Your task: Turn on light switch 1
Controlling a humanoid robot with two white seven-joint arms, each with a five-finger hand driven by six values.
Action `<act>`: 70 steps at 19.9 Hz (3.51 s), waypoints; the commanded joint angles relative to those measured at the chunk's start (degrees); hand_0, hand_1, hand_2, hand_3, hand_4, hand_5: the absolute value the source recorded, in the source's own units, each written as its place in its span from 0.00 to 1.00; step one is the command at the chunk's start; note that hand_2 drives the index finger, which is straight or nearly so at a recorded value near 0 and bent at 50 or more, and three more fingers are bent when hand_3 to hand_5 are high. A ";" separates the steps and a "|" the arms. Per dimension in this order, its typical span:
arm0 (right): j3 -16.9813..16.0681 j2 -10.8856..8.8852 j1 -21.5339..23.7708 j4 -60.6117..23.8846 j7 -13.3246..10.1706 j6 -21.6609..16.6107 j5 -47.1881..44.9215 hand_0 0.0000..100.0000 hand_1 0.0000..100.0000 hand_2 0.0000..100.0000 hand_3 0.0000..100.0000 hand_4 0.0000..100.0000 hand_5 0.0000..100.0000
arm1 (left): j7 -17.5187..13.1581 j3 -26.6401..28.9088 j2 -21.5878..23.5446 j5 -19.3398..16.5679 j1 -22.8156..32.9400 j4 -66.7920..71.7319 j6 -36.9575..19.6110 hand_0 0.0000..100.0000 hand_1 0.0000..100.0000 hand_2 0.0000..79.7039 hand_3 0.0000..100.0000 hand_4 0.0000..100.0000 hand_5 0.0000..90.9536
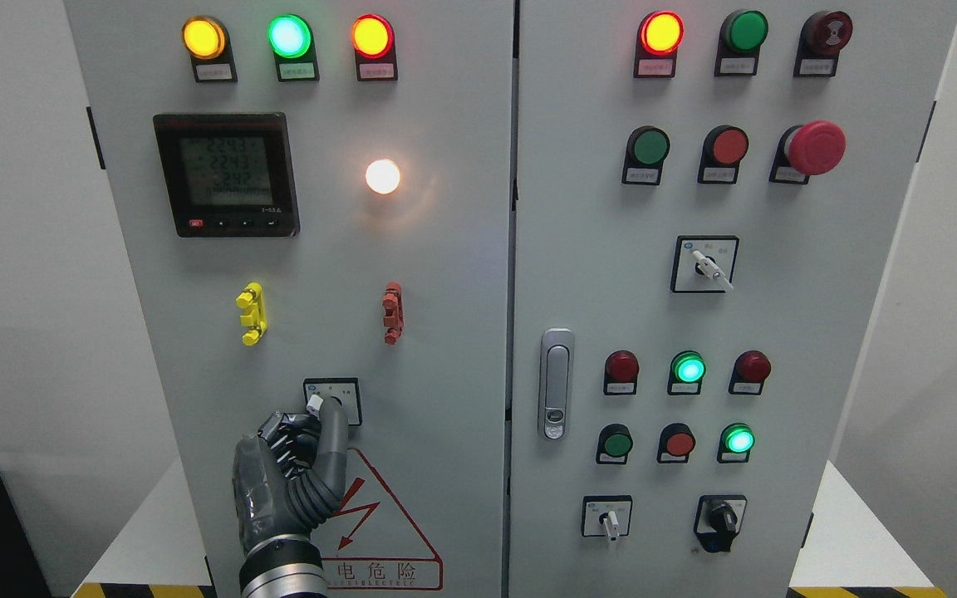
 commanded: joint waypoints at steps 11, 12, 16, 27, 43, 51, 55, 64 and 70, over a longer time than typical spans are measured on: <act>0.00 0.00 0.00 0.00 0.02 -0.04 0.00 0.05 0.00 0.00 0.00 0.00 0.00 | -0.49 -0.01 -0.05 0.01 -0.01 0.03 0.08 0.35 0.40 0.79 0.91 0.89 0.86; 0.00 0.00 0.00 0.00 -0.06 -0.04 0.00 0.05 0.00 0.00 0.00 0.00 0.00 | -0.49 -0.01 -0.05 0.01 -0.01 0.03 -0.01 0.33 0.40 0.79 0.91 0.89 0.86; 0.00 0.00 0.00 0.00 -0.06 -0.04 0.00 0.05 0.00 0.00 0.00 0.00 0.00 | -0.49 -0.01 0.04 0.01 0.08 0.03 -0.10 0.30 0.39 0.79 0.91 0.89 0.86; 0.00 0.00 0.00 0.00 0.02 -0.04 0.00 0.05 0.00 0.00 0.00 0.00 0.00 | -0.58 -0.01 0.48 0.18 3.68 -1.29 -4.83 0.25 0.39 0.79 0.91 0.89 0.86; 0.00 0.00 0.00 -0.08 0.02 -0.04 -0.09 0.05 0.00 0.00 0.00 0.00 0.00 | -3.55 3.84 2.94 0.27 22.73 -0.94 -32.76 0.22 0.37 0.81 0.92 0.91 0.83; 0.00 0.00 0.00 0.00 0.02 -0.04 0.00 0.05 0.00 0.00 0.00 0.00 0.00 | -10.76 14.75 8.91 4.66 40.84 22.22 -58.78 0.24 0.29 0.66 0.81 0.85 0.61; 0.00 0.00 0.00 0.00 0.02 -0.04 0.00 0.05 0.00 0.00 0.00 0.00 0.00 | -12.70 14.41 11.03 6.33 44.29 40.06 -66.00 0.25 0.27 0.52 0.67 0.75 0.50; 0.00 0.00 0.00 0.00 -0.06 -0.04 0.00 0.05 0.00 0.00 0.00 0.00 0.00 | -24.12 12.56 9.36 5.98 38.16 86.98 -67.43 0.24 0.23 0.25 0.37 0.46 0.21; 0.00 0.00 0.00 0.00 0.02 -0.04 0.00 0.05 0.00 0.00 0.00 0.00 0.00 | -27.37 12.47 8.31 5.81 26.37 112.07 -59.98 0.22 0.25 0.13 0.27 0.35 0.07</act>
